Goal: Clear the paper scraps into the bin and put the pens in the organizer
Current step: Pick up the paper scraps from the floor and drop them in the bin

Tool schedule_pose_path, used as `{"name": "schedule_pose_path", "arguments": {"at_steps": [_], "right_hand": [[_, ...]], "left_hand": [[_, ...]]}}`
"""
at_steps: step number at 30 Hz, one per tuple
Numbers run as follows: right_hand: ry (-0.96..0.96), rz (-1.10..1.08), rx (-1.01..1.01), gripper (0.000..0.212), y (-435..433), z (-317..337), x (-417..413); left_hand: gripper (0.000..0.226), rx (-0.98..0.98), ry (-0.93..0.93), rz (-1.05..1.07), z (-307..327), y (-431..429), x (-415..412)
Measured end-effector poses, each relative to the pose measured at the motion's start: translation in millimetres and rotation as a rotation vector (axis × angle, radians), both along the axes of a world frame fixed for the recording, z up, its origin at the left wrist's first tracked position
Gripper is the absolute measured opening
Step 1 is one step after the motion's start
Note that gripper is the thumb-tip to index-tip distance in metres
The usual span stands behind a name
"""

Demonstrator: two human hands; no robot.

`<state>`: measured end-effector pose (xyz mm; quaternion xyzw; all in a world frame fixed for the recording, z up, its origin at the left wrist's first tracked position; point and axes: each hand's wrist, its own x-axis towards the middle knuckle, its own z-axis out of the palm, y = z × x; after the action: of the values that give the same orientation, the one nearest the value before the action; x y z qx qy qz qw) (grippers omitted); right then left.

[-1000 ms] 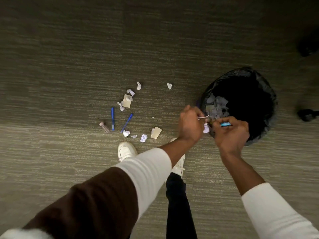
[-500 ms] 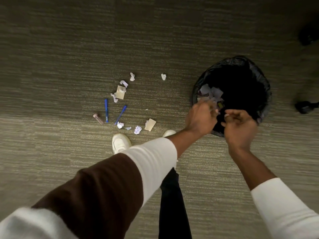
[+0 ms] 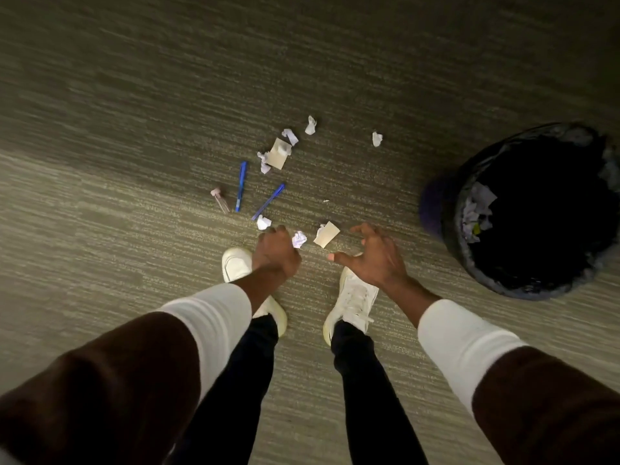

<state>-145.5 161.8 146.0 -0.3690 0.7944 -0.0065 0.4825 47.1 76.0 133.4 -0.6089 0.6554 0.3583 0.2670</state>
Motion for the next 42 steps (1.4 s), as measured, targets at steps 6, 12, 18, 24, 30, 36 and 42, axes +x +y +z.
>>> {"name": "schedule_pose_path", "arguments": {"at_steps": [6,12,18,24,30,36,42], "right_hand": [[0.063,-0.005,0.063,0.114,-24,-93,63],[0.246,0.116,0.024,0.100,-33,-169,124],[0.444,0.272,0.006,0.064,-31,-187,148],[0.420,0.360,-0.058,0.051,-36,-201,124],[0.326,0.299,-0.113,0.045,-26,-207,105],[0.309,0.124,-0.105,0.029,-19,-203,86],[0.298,0.154,-0.088,0.037,-11,-203,81]], "left_hand": [[0.062,-0.113,-0.021,-0.130,-82,-23,67],[0.064,-0.138,0.130,-0.224,-155,-6,84],[0.050,-0.258,0.122,-0.230,-178,5,79],[0.046,-0.296,0.070,-0.297,-186,-5,74],[0.038,-0.321,0.078,-0.331,-192,-5,75],[0.024,-0.354,0.043,-0.321,-190,-8,77],[0.025,-0.369,-0.004,-0.255,-191,-3,72]]}}
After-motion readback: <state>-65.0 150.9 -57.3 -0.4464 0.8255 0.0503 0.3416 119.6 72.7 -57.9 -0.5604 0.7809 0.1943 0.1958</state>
